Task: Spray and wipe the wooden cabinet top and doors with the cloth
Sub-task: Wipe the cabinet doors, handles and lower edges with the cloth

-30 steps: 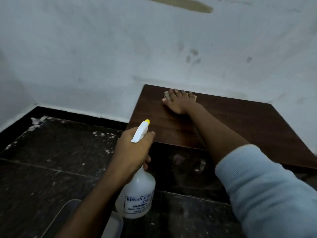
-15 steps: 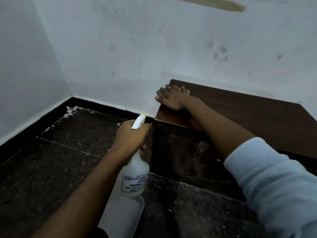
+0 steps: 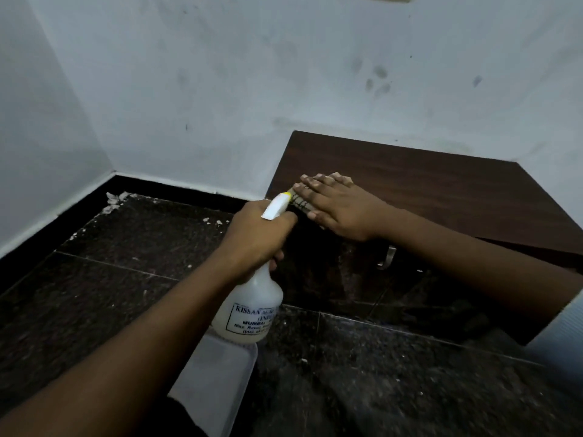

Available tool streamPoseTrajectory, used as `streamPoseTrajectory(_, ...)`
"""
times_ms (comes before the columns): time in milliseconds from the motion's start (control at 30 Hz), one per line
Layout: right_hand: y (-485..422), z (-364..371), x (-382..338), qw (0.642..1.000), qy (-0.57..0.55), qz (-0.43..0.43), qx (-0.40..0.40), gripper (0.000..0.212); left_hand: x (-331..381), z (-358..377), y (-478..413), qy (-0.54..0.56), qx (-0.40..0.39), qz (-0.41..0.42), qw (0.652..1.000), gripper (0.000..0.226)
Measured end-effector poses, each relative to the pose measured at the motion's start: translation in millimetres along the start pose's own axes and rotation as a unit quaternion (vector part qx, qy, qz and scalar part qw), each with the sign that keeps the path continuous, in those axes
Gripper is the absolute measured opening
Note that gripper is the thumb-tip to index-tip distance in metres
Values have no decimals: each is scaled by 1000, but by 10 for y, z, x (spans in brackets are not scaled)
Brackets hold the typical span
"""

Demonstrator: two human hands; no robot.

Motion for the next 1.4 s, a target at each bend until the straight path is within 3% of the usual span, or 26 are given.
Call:
streamPoseTrajectory(233, 995, 163, 644, 995, -16, 94, -27, 82, 149, 603, 25, 24, -141, -1, 990, 28)
streamPoseTrajectory(400, 1722, 264, 1098, 982, -49, 175, -52, 84, 92, 936, 155, 28, -185, 29, 982, 13)
streamPoseTrajectory(567, 2061, 337, 1287, 979, -45, 199, -27, 83, -99, 833, 217, 23, -171, 9, 985, 20)
streamPoseTrajectory(800, 1356, 261, 854, 990, -29, 138, 10, 82, -467, 643, 75, 15, -111, 4, 994, 29)
streamPoseTrajectory(900, 1002, 238, 665, 993, -22, 112, 24, 82, -566, 630, 51, 3, -75, 29, 997, 22)
streamPoseTrajectory(1133, 980, 312, 633, 993, -7, 107, 49, 95, -831, 407, 1, 10, -51, 39, 998, 23)
streamPoseTrajectory(1300, 1087, 255, 541, 978, -57, 153, 127, 64, -951, 278, -65, 18, -38, 39, 998, 28)
streamPoseTrajectory(1400, 1114, 241, 491, 975, -47, 152, 155, 56, -928, 314, -59, 1, -49, 49, 998, 31)
Point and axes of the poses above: each hand's wrist, its own y-axis away from the middle knuckle, its own z-axis out of the palm, x = y × z, the point moved 3 cm from there along -y, towards the middle knuckle, and after that the axes turned 4 degrees about -x, right-handed, at the moved point
